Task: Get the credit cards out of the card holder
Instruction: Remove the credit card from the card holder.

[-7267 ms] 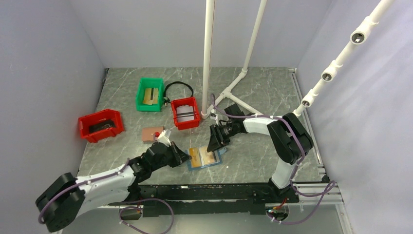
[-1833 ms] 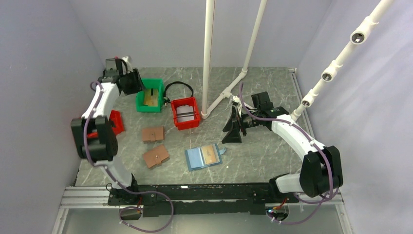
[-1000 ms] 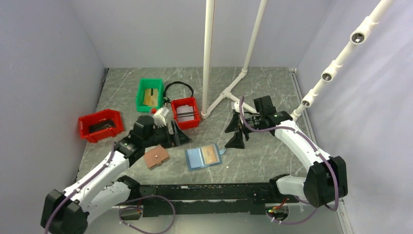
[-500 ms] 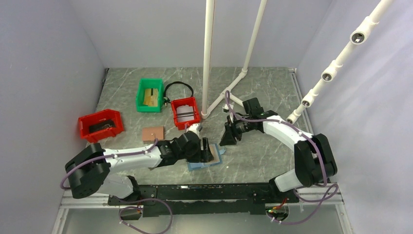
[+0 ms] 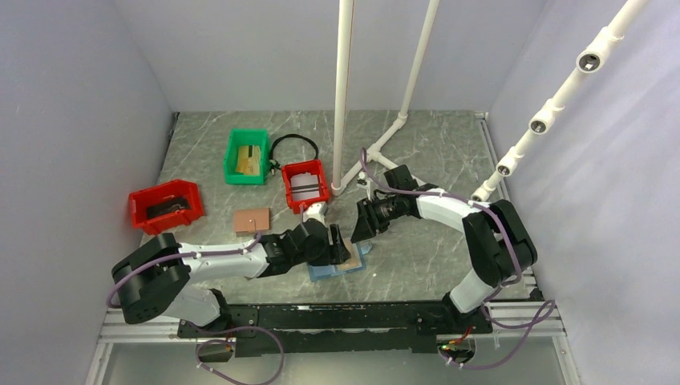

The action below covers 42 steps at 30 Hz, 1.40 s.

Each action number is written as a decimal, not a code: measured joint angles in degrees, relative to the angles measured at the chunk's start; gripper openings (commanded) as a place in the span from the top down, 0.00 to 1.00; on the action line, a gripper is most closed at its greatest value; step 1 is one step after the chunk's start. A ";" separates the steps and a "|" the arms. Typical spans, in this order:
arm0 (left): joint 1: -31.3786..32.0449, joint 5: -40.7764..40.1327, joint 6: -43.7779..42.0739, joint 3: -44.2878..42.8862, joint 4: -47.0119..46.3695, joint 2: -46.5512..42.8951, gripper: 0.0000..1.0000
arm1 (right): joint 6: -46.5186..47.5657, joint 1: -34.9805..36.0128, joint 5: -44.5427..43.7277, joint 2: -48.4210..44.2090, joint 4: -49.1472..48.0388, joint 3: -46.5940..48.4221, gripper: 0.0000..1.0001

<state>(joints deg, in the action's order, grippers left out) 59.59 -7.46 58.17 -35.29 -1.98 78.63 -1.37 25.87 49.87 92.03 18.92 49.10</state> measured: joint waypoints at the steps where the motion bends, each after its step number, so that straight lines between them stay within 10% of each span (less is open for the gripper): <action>1: 0.00 0.00 -0.04 0.48 -0.76 0.00 0.27 | -1.05 0.17 -0.11 0.28 -0.55 0.00 0.52; 42: -1.55 3.63 1.03 5.29 -16.00 6.16 0.30 | -8.00 4.09 1.75 8.15 -3.28 0.46 0.64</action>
<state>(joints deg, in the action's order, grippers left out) 58.04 -3.84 59.20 -30.00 -17.98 84.79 -9.37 29.95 51.62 100.18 15.64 49.56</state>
